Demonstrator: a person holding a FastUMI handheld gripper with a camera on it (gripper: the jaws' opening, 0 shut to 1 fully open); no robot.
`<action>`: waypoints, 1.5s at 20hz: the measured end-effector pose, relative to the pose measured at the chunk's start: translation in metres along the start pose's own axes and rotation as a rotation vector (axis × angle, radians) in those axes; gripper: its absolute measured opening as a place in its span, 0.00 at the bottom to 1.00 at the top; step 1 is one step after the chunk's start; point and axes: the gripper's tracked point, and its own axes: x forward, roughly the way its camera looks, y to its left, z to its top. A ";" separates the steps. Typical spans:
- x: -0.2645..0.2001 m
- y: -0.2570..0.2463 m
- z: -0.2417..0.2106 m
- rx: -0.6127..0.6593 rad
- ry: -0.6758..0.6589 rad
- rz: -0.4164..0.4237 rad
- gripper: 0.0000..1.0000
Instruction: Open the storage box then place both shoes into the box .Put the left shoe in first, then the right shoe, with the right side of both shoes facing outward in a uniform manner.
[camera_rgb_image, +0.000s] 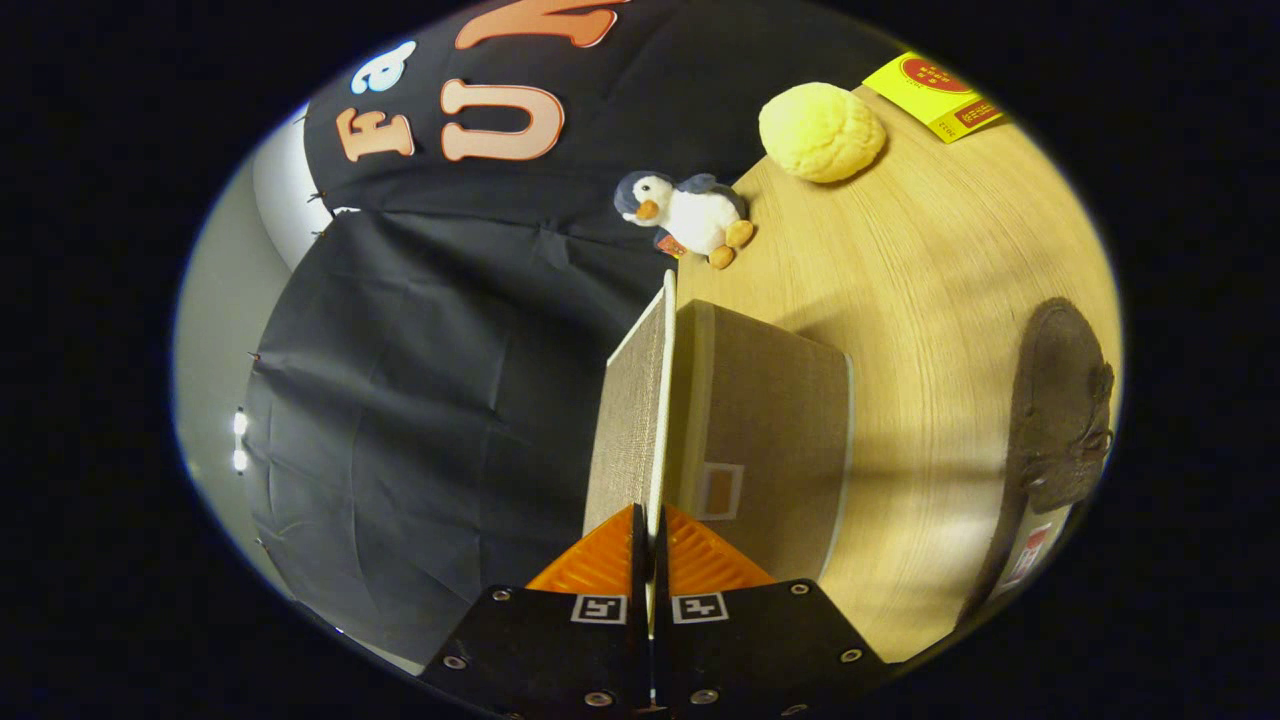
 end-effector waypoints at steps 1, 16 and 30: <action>-0.002 0.013 0.007 -0.004 -0.027 0.016 0.02; 0.087 0.202 -0.010 -0.248 -0.012 0.104 0.04; 0.148 0.218 -0.053 -0.493 0.075 -0.022 0.65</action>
